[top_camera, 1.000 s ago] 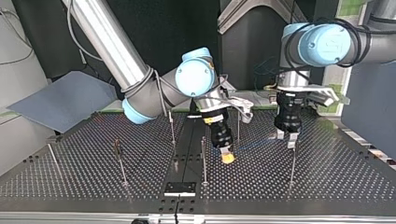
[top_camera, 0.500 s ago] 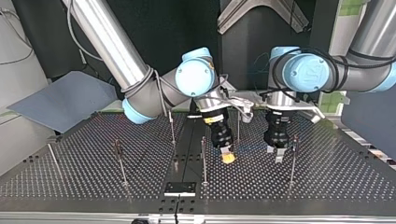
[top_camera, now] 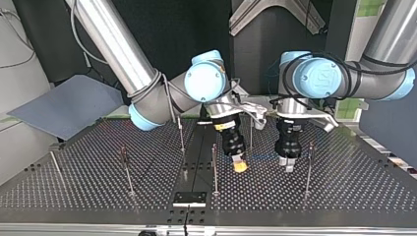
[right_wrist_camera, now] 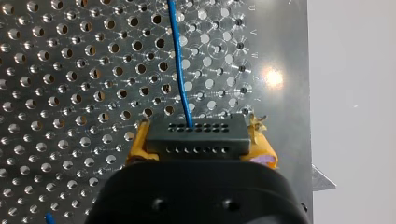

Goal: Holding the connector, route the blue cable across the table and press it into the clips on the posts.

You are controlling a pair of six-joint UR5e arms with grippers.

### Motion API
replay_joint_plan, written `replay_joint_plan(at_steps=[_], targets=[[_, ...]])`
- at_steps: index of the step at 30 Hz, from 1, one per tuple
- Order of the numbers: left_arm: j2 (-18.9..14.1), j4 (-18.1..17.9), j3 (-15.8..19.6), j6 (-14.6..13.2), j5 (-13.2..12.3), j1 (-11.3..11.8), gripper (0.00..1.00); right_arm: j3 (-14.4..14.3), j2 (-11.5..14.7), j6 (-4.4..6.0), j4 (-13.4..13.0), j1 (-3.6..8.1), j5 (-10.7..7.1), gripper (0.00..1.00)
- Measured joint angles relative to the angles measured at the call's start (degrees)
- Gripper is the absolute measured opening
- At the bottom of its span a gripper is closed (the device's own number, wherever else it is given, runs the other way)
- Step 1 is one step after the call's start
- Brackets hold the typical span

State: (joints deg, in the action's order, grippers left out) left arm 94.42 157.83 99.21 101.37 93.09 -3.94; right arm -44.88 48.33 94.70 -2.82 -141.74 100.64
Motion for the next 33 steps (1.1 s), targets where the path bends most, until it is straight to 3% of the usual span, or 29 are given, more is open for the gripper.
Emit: replay_joint_plan(at_steps=[1, 2, 14, 20, 33], targets=[[0.00, 0.01, 0.00, 0.07, 0.06, -0.01, 0.13, 0.00, 0.00, 0.00, 0.03, 0.00, 0.00, 0.00], [0.00, 0.04, 0.00, 0.17, 0.20, -0.01, 0.00, 0.00, 0.00, 0.00, 0.04, 0.00, 0.00, 0.00], [-0.01, 1.30, 0.34, 0.15, 3.83, -0.20, 0.00, -0.02, -0.03, 0.18, 0.36, -0.03, 0.06, 0.00], [-0.13, 2.88, 2.22, -1.70, 6.26, -0.32, 0.00, -0.58, -0.14, 1.10, 0.88, -0.07, 0.18, 0.00], [-0.26, -1.74, 9.75, -3.28, 7.44, -0.47, 0.00, -5.41, -0.26, 1.38, 0.97, -0.05, 0.06, 0.00]])
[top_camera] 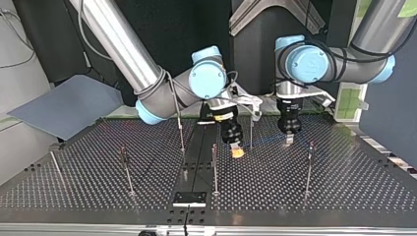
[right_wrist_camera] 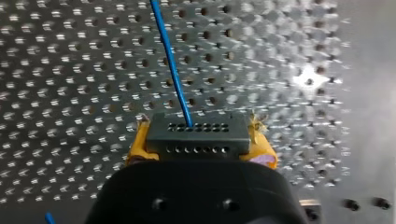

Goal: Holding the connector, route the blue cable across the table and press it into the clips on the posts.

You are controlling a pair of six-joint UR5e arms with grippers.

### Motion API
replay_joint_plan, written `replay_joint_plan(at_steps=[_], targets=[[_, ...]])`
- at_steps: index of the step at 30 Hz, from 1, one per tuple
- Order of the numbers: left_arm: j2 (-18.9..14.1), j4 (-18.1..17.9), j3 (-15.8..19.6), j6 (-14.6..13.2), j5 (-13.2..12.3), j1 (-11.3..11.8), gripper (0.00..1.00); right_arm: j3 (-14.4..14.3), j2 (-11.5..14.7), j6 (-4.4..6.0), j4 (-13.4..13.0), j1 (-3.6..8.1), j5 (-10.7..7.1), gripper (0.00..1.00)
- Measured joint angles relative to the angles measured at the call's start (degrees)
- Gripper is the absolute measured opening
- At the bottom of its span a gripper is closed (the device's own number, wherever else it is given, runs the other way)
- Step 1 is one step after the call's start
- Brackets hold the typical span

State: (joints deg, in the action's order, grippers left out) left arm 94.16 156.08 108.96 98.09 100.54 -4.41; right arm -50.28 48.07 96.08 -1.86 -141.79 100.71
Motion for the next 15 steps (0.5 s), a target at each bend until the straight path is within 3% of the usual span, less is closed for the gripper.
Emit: replay_joint_plan(at_steps=[15], targets=[[1.98, -6.85, 8.56, 0.34, -0.33, -0.25, 0.00, -7.09, -0.08, -0.03, -0.18, 0.03, -1.12, 0.00]])
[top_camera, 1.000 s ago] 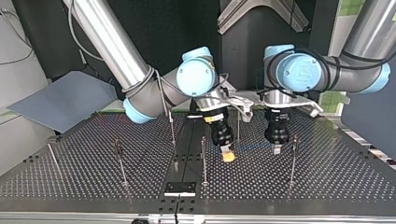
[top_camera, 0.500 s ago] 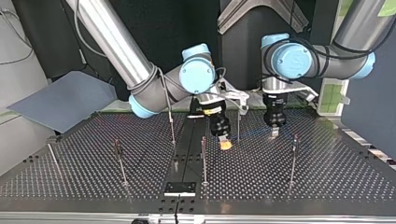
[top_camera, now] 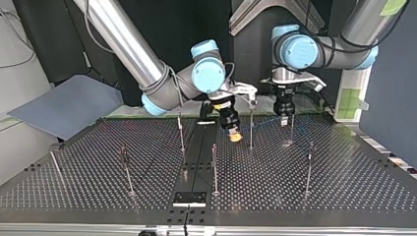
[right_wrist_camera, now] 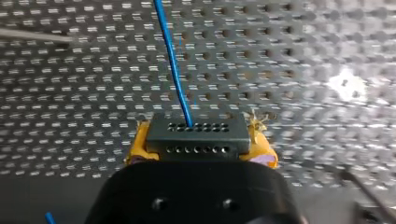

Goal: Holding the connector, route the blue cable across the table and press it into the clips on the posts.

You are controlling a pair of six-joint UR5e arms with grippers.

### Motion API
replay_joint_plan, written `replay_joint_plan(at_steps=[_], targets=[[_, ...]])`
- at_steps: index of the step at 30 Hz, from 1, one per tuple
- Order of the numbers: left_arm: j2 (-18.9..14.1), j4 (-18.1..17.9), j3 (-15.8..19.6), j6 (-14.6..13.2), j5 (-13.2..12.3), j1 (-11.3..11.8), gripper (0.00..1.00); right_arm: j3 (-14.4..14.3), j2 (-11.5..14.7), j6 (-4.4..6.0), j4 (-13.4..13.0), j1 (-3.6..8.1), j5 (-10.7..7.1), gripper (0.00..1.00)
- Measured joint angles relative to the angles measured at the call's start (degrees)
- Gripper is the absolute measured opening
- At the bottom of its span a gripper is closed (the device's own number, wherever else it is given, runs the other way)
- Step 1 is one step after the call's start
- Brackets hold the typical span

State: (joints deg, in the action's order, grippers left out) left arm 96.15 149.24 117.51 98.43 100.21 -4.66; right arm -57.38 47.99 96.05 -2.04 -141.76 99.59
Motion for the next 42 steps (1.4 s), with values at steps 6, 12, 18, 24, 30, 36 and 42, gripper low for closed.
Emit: replay_joint_plan(at_steps=[6, 12, 18, 24, 30, 36, 42], targets=[[3.19, -2.71, 1.36, 0.05, -0.17, -0.02, 0.00, -3.70, -0.03, -0.03, -0.05, 0.14, -0.98, 0.00], [6.30, -3.80, 1.54, -0.14, -1.12, -0.28, 0.00, -6.75, -0.03, -0.12, -0.29, 0.24, -2.64, 0.00], [8.84, -4.58, 1.55, -0.43, -1.59, -0.44, 0.00, -9.19, -0.06, 0.18, -0.89, 0.68, -3.32, 0.00], [11.54, -6.38, 1.56, -0.89, -1.54, -0.46, 0.00, -9.80, -0.11, 0.43, -0.92, 1.23, -3.73, 0.00], [12.57, -8.32, 1.56, -0.93, -2.57, -0.31, 0.00, -11.08, -0.27, 0.62, -1.26, 1.78, -3.77, 0.00], [14.09, -9.40, 0.90, -1.10, -3.56, -0.28, 0.00, -12.10, -0.37, 1.00, -2.22, 2.52, -3.82, 0.00], [17.04, -10.54, -0.70, -1.40, -4.51, -0.51, 0.00, -12.18, -0.79, 1.53, -3.12, 3.39, -4.46, 0.00]])
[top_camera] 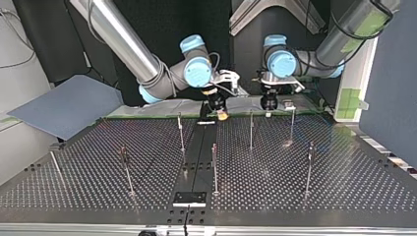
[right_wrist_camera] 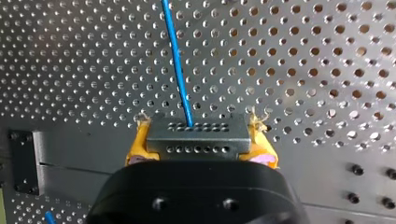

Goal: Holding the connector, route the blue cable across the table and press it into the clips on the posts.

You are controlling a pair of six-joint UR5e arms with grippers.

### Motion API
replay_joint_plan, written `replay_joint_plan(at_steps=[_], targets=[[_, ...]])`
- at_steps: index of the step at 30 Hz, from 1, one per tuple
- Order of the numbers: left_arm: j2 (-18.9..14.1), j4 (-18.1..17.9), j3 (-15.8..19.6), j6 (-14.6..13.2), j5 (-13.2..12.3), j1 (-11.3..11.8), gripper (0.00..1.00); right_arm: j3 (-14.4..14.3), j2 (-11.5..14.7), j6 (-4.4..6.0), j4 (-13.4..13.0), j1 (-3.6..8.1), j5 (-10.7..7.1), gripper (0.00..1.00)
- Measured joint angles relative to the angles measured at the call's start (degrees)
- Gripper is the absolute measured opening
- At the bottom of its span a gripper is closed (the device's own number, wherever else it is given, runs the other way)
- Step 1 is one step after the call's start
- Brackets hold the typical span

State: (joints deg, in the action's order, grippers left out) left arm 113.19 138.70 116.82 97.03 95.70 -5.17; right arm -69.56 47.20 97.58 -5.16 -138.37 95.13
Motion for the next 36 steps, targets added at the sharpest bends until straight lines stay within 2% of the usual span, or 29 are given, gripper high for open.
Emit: replay_joint_plan(at_steps=[11, 15, 20, 26, 32, 36], targets=[[0.85, -0.64, -3.03, 0.08, -0.69, 0.41, 0.00, 0.02, -1.87, 0.40, -1.82, 1.39, -0.90, 0.00], [2.14, -0.06, -4.57, -0.01, -0.74, 0.57, 0.00, 0.14, -2.02, 0.45, -2.27, 1.96, -1.36, 0.00], [3.75, -0.19, -6.87, 0.03, -0.37, 0.82, 0.00, 0.23, -2.04, 0.81, -2.48, 2.96, -2.83, 0.00], [4.13, 0.76, -9.69, 0.18, -0.37, 1.46, 0.00, 0.94, -2.05, 1.48, -2.65, 4.44, -3.71, 0.00], [4.16, 2.21, -12.45, 0.31, -1.19, 2.28, 0.00, 2.29, -2.05, 1.67, -2.65, 5.79, -4.77, 0.00], [4.17, 2.31, -13.01, 0.68, -2.07, 2.77, 0.00, 2.91, -2.05, 1.69, -2.62, 6.46, -5.22, 0.00]])
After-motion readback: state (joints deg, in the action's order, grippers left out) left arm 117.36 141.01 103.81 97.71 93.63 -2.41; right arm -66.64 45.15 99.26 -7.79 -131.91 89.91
